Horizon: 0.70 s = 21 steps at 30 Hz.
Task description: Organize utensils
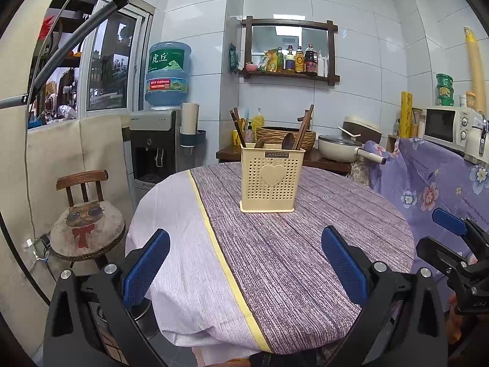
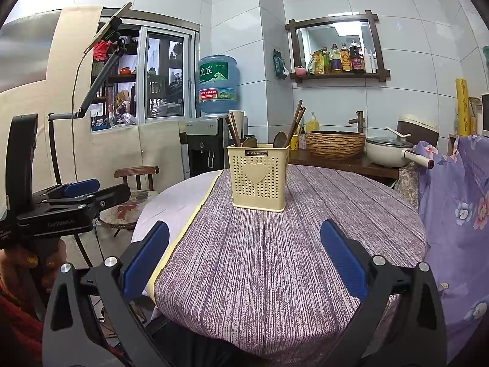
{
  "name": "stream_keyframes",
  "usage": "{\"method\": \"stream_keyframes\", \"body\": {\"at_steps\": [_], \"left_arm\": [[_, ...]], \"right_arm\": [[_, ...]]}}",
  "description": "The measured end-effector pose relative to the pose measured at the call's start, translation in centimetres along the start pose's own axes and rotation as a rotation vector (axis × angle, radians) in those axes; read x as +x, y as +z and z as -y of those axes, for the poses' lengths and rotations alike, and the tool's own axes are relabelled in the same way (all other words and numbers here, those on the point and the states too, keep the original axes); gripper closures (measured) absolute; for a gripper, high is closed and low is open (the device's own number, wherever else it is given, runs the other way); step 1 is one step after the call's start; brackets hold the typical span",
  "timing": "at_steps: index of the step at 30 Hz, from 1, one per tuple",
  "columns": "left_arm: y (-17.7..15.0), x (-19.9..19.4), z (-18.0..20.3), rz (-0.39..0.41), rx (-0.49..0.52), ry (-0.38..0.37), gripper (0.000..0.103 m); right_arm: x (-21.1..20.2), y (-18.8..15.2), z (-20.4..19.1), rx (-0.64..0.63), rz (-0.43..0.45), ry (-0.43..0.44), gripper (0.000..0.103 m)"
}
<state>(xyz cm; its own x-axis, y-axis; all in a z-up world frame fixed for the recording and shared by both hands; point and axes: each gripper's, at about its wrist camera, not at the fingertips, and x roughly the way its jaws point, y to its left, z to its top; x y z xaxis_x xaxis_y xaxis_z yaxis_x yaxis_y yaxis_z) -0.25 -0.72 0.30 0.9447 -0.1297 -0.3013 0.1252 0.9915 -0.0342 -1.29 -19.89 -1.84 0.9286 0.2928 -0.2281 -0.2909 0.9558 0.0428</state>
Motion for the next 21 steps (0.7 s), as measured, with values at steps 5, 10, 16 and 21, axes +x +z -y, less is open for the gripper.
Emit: {"method": "stream_keyframes", "body": {"at_steps": [5,10,16,21], "left_arm": [[0.13,0.04,-0.02,0.001,0.001,0.0,0.005],[0.08,0.02,-0.01,-0.001,0.001,-0.001,0.005],[0.07,0.08,0.08,-0.002,0.001,0.0,0.005],[-0.11,0.13,0.03,-0.004,0.0,-0.001,0.005]], "right_arm": [[0.11,-0.09,0.0,0.0,-0.007,0.004,0.006],[0.14,-0.16,-0.04,-0.002,-0.011,0.005,0.005],[0.19,-0.31,0.05,0.004,-0.016,0.006,0.005],[0.23,-0.3,0.01,0.003,-0.016,0.006,0.005]]}}
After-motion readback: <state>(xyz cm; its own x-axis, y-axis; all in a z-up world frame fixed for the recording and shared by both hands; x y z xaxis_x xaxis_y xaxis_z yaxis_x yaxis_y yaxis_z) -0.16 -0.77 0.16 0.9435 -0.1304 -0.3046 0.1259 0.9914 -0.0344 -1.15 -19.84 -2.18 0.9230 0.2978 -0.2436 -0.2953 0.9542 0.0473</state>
